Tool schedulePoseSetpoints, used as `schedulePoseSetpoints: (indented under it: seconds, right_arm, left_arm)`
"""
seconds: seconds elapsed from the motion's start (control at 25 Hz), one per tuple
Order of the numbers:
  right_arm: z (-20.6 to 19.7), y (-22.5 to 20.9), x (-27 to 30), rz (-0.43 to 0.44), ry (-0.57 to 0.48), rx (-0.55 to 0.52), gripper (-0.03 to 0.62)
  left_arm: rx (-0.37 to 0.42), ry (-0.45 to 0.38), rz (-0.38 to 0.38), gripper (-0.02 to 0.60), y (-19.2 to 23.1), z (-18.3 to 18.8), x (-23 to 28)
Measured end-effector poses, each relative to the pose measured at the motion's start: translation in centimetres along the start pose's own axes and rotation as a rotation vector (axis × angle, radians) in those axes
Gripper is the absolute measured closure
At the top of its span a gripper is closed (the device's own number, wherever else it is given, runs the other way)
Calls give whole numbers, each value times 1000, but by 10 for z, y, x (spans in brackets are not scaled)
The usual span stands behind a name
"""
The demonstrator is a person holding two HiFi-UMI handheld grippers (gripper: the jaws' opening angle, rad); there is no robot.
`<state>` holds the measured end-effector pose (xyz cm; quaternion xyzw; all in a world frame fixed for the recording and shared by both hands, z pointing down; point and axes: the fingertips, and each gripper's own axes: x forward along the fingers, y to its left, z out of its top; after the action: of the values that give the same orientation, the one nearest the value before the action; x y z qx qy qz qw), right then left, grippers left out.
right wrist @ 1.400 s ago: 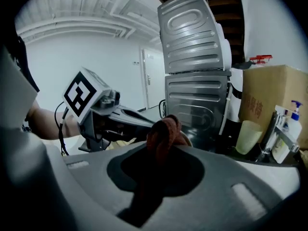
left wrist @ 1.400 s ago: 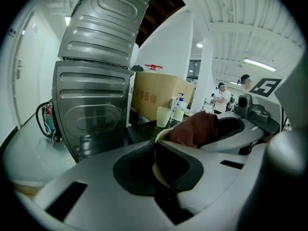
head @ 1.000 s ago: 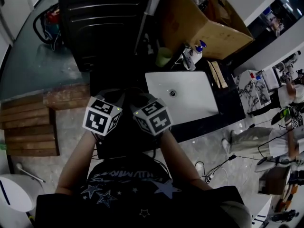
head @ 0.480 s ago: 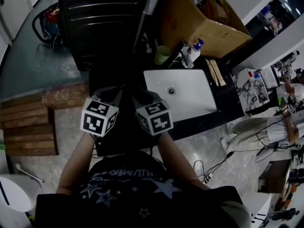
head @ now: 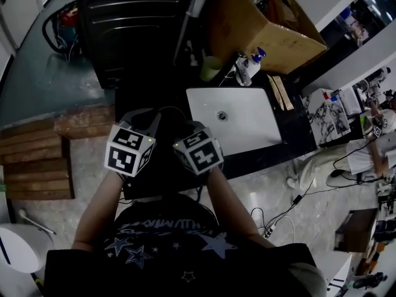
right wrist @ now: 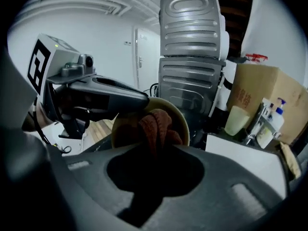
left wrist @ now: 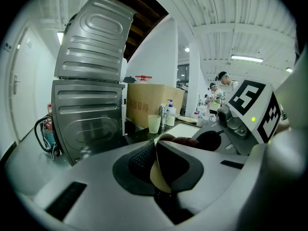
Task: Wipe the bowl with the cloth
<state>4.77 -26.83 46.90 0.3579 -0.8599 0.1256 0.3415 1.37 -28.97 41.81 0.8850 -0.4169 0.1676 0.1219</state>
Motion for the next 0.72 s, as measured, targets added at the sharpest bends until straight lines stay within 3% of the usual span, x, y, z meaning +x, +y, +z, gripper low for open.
schedulePoseSetpoints:
  seconds: [0.36, 0.72]
  right_arm:
    - [4, 26, 8, 253, -102, 345, 536]
    - [33, 18, -5, 404, -296, 614, 534]
  left_arm:
    - [-13, -3, 29, 561, 2, -1, -5]
    - [-52, -24, 19, 561, 2, -2, -7]
